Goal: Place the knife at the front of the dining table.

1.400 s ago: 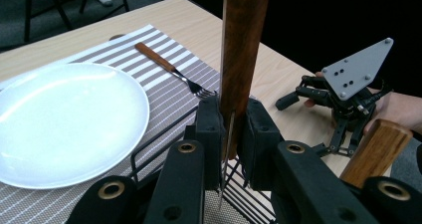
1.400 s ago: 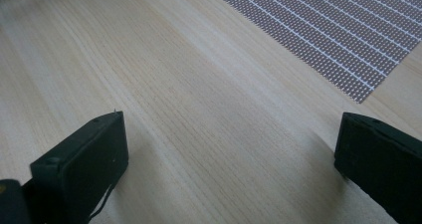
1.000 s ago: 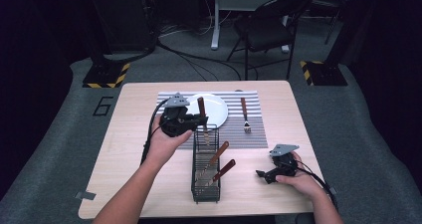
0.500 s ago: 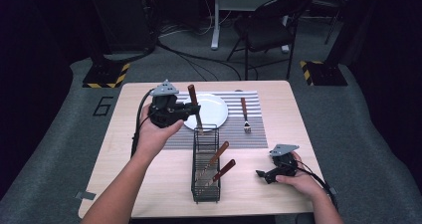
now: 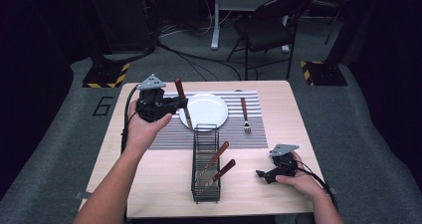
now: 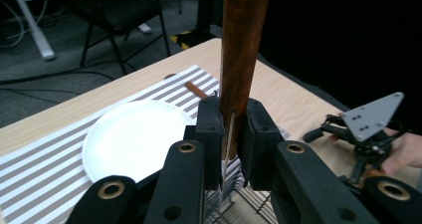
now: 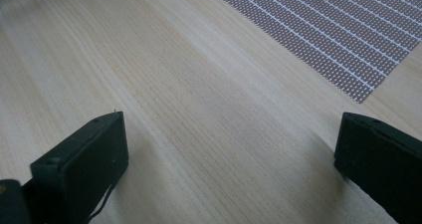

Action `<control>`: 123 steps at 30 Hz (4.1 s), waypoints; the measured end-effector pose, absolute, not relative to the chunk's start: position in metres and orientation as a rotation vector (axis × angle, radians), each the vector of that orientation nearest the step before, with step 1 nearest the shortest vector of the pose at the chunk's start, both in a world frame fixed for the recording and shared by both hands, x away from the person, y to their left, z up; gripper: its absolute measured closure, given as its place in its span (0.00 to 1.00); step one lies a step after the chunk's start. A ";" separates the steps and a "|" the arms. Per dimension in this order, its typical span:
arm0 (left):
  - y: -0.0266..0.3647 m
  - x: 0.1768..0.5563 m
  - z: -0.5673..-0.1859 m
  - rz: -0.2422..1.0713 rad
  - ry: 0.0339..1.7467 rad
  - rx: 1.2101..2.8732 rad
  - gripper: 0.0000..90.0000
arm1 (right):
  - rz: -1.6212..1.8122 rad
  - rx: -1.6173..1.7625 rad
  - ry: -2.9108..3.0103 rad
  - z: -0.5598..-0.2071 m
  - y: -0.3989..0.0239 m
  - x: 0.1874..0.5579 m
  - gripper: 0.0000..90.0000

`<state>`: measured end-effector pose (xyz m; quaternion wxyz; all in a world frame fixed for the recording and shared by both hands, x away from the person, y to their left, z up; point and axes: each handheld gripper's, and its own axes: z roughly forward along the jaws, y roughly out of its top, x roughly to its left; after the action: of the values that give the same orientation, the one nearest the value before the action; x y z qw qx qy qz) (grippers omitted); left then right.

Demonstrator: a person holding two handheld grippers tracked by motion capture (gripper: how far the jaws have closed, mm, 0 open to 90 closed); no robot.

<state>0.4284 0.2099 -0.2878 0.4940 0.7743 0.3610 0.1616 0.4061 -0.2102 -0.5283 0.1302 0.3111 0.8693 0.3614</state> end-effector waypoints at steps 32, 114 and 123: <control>0.276 0.467 -0.380 0.451 1.232 1.830 0.89 | 1.050 0.904 2.525 -0.528 -0.210 0.406 0.00; 0.273 0.559 -0.475 0.354 1.538 1.571 0.89 | 1.052 0.904 2.527 -0.528 -0.210 0.406 0.00; 0.272 0.567 -0.488 0.343 1.570 1.547 0.89 | 1.050 0.902 2.526 -0.528 -0.210 0.406 0.00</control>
<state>0.5669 0.2718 -0.4881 0.4399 0.6230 0.6319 0.1381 0.4063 -0.2104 -0.5282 0.1301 0.3106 0.8695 0.3612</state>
